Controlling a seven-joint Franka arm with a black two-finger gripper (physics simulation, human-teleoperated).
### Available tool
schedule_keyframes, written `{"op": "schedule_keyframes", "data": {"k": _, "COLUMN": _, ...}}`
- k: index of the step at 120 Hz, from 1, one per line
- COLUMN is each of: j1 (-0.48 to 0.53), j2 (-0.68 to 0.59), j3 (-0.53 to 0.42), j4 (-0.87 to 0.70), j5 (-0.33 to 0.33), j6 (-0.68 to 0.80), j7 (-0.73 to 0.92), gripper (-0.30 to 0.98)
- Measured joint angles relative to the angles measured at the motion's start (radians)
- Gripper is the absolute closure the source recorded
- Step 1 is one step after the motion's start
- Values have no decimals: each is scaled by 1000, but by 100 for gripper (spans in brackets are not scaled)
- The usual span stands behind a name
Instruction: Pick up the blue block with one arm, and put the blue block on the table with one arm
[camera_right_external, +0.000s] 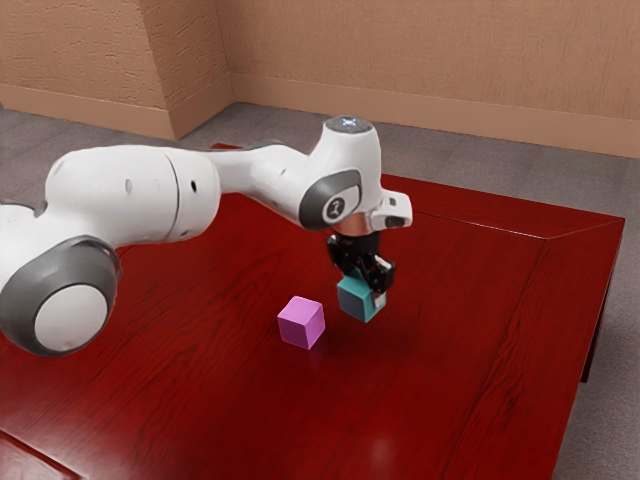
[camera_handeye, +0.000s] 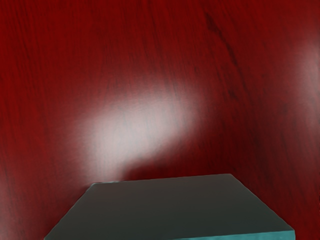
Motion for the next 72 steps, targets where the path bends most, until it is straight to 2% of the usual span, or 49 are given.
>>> {"op": "schedule_keyframes", "data": {"k": 5, "j1": -1, "j2": 4, "j3": 0, "j4": 4, "j5": 0, "j6": -3, "j7": -1, "gripper": 36}}
{"op": "schedule_keyframes", "data": {"k": 35, "j1": -9, "j2": 6, "j3": -1, "j4": 8, "j5": -22, "j6": -12, "j7": -1, "gripper": 12}}
{"op": "schedule_keyframes", "data": {"k": 72, "j1": -36, "j2": -80, "j3": 6, "j4": 8, "j5": -22, "j6": -55, "j7": -2, "gripper": 3}}
